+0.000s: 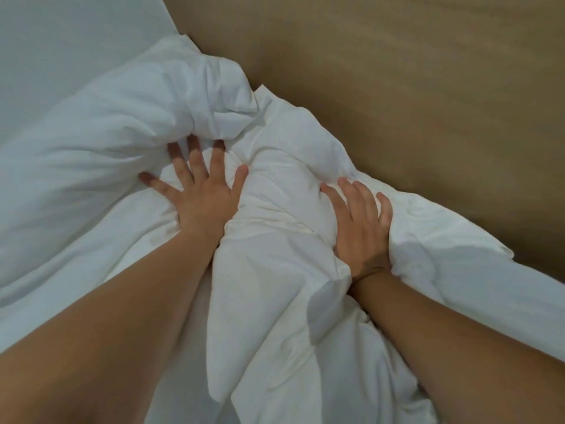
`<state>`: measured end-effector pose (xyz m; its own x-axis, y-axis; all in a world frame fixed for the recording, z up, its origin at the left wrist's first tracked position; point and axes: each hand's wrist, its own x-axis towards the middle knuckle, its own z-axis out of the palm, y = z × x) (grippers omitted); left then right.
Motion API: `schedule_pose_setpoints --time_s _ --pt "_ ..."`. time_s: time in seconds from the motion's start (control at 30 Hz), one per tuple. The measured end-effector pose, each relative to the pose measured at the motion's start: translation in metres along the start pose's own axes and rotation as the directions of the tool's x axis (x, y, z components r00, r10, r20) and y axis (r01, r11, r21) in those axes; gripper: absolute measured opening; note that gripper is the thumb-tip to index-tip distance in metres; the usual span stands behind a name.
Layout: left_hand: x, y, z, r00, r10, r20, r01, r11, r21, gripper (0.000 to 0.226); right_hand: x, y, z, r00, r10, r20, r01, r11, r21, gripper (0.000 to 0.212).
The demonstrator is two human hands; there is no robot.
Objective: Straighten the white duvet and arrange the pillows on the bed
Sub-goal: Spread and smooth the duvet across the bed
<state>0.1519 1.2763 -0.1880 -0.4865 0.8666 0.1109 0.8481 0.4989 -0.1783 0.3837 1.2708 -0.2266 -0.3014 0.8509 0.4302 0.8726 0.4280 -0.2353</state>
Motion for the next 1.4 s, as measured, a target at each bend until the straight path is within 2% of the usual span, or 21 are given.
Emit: schedule_pose_setpoints --time_s 0.2,0.27,0.3,0.33,0.37,0.4,0.43,0.47,0.5,0.57,0.63,0.7,0.77,0.83,0.9,0.97,1.03,1.17,1.27,1.33,1.4 --pt "-0.017 -0.013 -0.016 0.999 0.044 0.03 -0.039 0.989 -0.141 0.055 0.004 -0.006 -0.029 0.976 0.073 0.204 -0.08 0.997 0.025 0.069" --pt "-0.031 -0.025 -0.033 0.992 0.077 0.104 -0.065 0.991 -0.114 0.051 0.021 0.0 -0.031 0.866 0.102 0.489 -0.145 0.988 0.05 0.068" --pt "-0.036 -0.032 -0.045 0.981 0.107 0.161 -0.089 0.99 -0.111 0.049 0.033 0.002 -0.047 0.713 0.11 0.693 -0.277 0.952 0.133 0.067" --pt "-0.04 -0.041 -0.056 0.963 0.129 0.236 -0.094 0.984 -0.154 0.047 0.047 0.002 -0.069 0.575 0.039 0.817 -0.451 0.848 0.278 0.067" --pt "-0.045 -0.051 -0.068 0.935 0.159 0.316 -0.087 0.969 -0.232 0.046 0.061 -0.004 -0.095 0.553 -0.035 0.832 -0.632 0.633 0.447 0.068" --pt "-0.05 -0.064 -0.077 0.901 0.204 0.383 -0.079 0.945 -0.317 0.045 0.072 -0.021 -0.122 0.621 -0.071 0.781 -0.686 0.432 0.585 0.059" --pt "-0.055 -0.076 -0.087 0.865 0.247 0.436 -0.064 0.917 -0.393 0.045 0.08 -0.045 -0.145 0.746 -0.052 0.664 -0.615 0.331 0.716 0.051" --pt "-0.061 -0.086 -0.099 0.823 0.294 0.486 -0.051 0.89 -0.453 0.045 0.086 -0.069 -0.153 0.865 0.021 0.501 -0.468 0.391 0.792 0.048" --pt "-0.065 -0.094 -0.114 0.78 0.336 0.528 -0.047 0.872 -0.486 0.045 0.091 -0.099 -0.158 0.924 0.078 0.375 -0.355 0.543 0.761 0.05" --pt "-0.054 -0.11 -0.151 0.742 0.387 0.548 -0.038 0.84 -0.541 0.038 0.087 -0.149 -0.13 0.96 0.088 0.265 -0.203 0.871 0.447 0.064" --pt "-0.021 -0.124 -0.192 0.873 0.289 0.392 0.051 0.746 -0.664 0.024 0.064 -0.166 -0.074 0.959 0.079 0.272 -0.113 0.987 0.112 0.073" --pt "0.033 -0.143 -0.218 0.999 0.03 0.023 -0.004 0.675 -0.738 0.026 0.046 -0.161 -0.029 0.963 0.095 0.253 -0.097 0.995 -0.006 0.072" --pt "0.085 -0.157 -0.204 0.98 -0.101 -0.168 -0.053 0.69 -0.722 0.034 0.042 -0.155 0.001 0.985 0.068 0.156 -0.058 0.996 -0.065 0.07" --pt "0.114 -0.155 -0.15 0.995 -0.015 0.097 0.079 0.711 -0.698 0.076 0.044 -0.155 0.024 0.99 0.046 0.132 -0.03 0.993 -0.117 0.07" --pt "0.107 -0.141 -0.076 0.932 0.055 0.357 0.127 0.876 -0.466 0.116 0.046 -0.152 0.042 0.987 0.045 0.153 -0.02 0.987 -0.162 0.073" --pt "0.082 -0.123 -0.023 0.967 0.019 0.254 0.055 0.959 -0.28 0.095 0.045 -0.149 0.054 0.986 0.047 0.163 -0.01 0.975 -0.222 0.077" --pt "0.066 -0.114 -0.02 0.997 0.035 0.071 -0.016 0.966 -0.257 0.077 0.048 -0.145 0.063 0.988 0.047 0.145 -0.012 0.972 -0.235 0.082" --pt "0.063 -0.122 -0.068 0.949 0.113 -0.293 -0.244 0.854 -0.46 0.036 0.052 -0.142 0.069 0.996 0.069 0.062 -0.058 0.984 -0.169 0.082" --pt "0.113 -0.151 -0.12 0.858 -0.222 -0.464 -0.158 0.746 -0.647 0.027 0.055 -0.145 0.062 0.998 0.034 -0.052 -0.038 0.996 -0.084 0.063" --pt "0.159 -0.174 -0.132 0.889 -0.305 -0.342 0.004 0.751 -0.66 0.043 0.055 -0.146 0.059 0.995 0.05 -0.082 -0.054 0.997 -0.048 0.06" --pt "0.173 -0.177 -0.102 0.98 -0.195 -0.041 0.159 0.891 -0.426 0.057 0.055 -0.148 0.058 0.994 0.043 -0.103 -0.046 0.998 -0.034 0.058"
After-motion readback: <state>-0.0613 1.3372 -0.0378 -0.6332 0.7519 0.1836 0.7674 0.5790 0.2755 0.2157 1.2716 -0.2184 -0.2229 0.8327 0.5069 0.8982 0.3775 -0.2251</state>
